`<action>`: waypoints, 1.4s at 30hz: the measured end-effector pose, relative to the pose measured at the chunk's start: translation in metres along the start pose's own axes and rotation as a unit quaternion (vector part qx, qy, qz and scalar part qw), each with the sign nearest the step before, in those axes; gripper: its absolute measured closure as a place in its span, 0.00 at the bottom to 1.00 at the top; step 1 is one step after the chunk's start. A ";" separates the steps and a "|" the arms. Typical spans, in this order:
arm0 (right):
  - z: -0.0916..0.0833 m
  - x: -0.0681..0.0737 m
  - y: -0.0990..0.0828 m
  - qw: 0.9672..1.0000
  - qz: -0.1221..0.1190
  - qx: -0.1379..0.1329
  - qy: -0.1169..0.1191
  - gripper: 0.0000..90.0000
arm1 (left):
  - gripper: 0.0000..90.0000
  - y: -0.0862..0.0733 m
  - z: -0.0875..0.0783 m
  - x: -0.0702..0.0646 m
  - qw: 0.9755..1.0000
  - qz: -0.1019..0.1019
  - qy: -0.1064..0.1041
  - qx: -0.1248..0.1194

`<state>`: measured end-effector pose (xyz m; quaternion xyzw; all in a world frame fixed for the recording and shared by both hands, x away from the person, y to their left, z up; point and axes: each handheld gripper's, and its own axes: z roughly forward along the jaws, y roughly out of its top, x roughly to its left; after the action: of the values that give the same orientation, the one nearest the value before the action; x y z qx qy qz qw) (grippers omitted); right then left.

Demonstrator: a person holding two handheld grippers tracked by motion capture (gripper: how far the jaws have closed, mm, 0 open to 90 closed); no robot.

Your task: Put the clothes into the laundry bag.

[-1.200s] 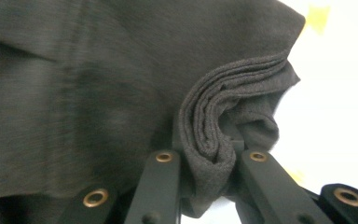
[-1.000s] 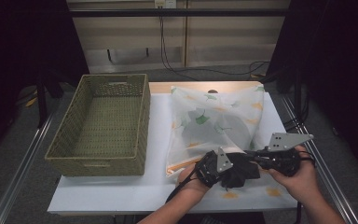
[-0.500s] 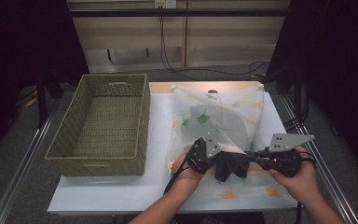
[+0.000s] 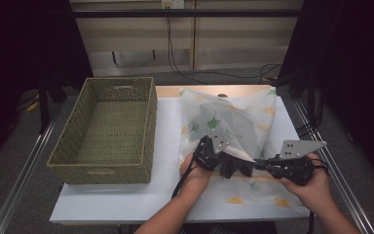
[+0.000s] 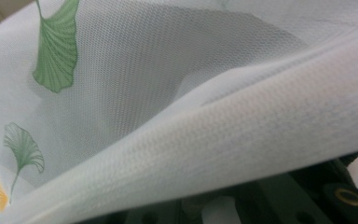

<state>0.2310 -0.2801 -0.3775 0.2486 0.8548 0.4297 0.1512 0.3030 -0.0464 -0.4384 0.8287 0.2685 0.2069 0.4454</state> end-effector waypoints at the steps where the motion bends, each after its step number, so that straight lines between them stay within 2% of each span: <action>1: 0.000 0.000 0.000 1.000 0.000 -0.001 -0.001 0.99 | 0.90 0.000 -0.002 -0.001 1.000 0.002 -0.004 0.007; 4: -0.001 -0.001 0.000 1.000 0.001 0.000 0.001 0.99 | 0.84 -0.001 -0.008 -0.005 1.000 0.008 -0.028 0.011; 6: -0.002 -0.001 -0.001 1.000 0.003 0.000 0.000 0.99 | 0.80 -0.002 -0.014 -0.008 0.999 0.019 -0.031 0.020; 10: -0.001 0.001 -0.003 1.000 0.005 0.003 0.002 0.99 | 0.69 -0.009 -0.027 -0.014 0.997 0.028 -0.056 0.035; 13: -0.001 0.003 -0.005 1.000 0.004 0.005 0.005 0.99 | 0.66 -0.015 -0.036 -0.015 0.997 0.027 -0.066 0.034; 15: -0.002 0.005 -0.006 1.000 0.002 0.002 0.001 0.99 | 0.64 -0.019 -0.042 -0.014 0.996 0.016 -0.078 0.033; 17: -0.004 0.006 -0.007 1.000 0.001 -0.002 0.001 0.99 | 0.62 -0.022 -0.049 -0.010 0.996 0.014 -0.082 0.028; 19: -0.006 0.008 -0.009 1.000 0.003 -0.003 0.002 0.99 | 0.61 -0.025 -0.054 -0.009 0.996 0.003 -0.084 0.021; 20: -0.006 0.009 -0.009 1.000 0.002 -0.002 0.004 0.99 | 0.61 -0.026 -0.059 -0.007 0.996 0.006 -0.082 0.029; 22: -0.006 0.011 -0.011 1.000 0.001 0.001 0.009 0.99 | 0.60 -0.028 -0.064 -0.006 0.996 0.004 -0.089 0.026; 23: -0.006 0.012 -0.012 1.000 0.001 0.004 0.009 0.99 | 0.60 -0.030 -0.068 -0.006 0.996 0.011 -0.086 0.031; 25: -0.006 0.013 -0.014 1.000 0.002 0.009 0.015 0.99 | 0.59 -0.032 -0.074 -0.005 0.995 0.009 -0.090 0.033; 26: -0.006 0.014 -0.014 1.000 0.003 0.011 0.013 0.99 | 0.59 -0.035 -0.075 -0.005 0.995 0.002 -0.092 0.027; 27: -0.006 0.014 -0.015 1.000 0.003 0.012 0.016 0.99 | 0.59 -0.036 -0.078 -0.003 0.995 0.012 -0.091 0.032; 28: -0.005 0.014 -0.016 1.000 0.004 0.014 0.016 0.99 | 0.59 -0.037 -0.081 -0.002 0.995 0.012 -0.088 0.039; 29: -0.003 0.015 -0.017 1.000 0.006 0.016 0.018 0.99 | 0.59 -0.039 -0.082 -0.002 0.995 0.012 -0.089 0.034; 31: -0.002 0.015 -0.019 1.000 0.009 0.018 0.016 0.99 | 0.59 -0.042 -0.084 -0.004 0.994 0.020 -0.096 0.040; 32: -0.001 0.014 -0.020 1.000 0.009 0.017 0.018 0.99 | 0.59 -0.044 -0.083 -0.006 0.994 0.022 -0.105 0.036; 34: 0.000 0.014 -0.020 1.000 0.010 0.016 0.019 0.99 | 0.58 -0.045 -0.081 -0.010 0.992 0.028 -0.114 0.048; 35: 0.000 0.014 -0.019 1.000 0.009 0.015 0.019 0.99 | 0.58 -0.044 -0.079 -0.011 0.991 0.028 -0.122 0.055; 36: 0.000 0.014 -0.019 1.000 0.010 0.015 0.019 0.99 | 0.58 -0.045 -0.075 -0.013 0.990 0.018 -0.130 0.050; 37: 0.000 0.015 -0.018 1.000 0.010 0.014 0.018 0.99 | 0.57 -0.045 -0.072 -0.015 0.990 0.011 -0.130 0.053; 38: 0.000 0.014 -0.017 1.000 0.007 0.014 0.016 0.99 | 0.56 -0.044 -0.070 -0.016 0.989 0.016 -0.131 0.062; 41: -0.001 0.014 -0.016 1.000 0.007 0.013 0.019 0.99 | 0.54 -0.044 -0.061 -0.020 0.989 0.000 -0.137 0.056; 42: -0.001 0.014 -0.016 1.000 0.007 0.013 0.019 0.99 | 0.54 -0.043 -0.060 -0.019 0.989 0.006 -0.136 0.063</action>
<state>0.2141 -0.2809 -0.3907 0.2477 0.8613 0.4246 0.1286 0.2420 -0.0012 -0.4462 0.8772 0.2128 0.0775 0.4234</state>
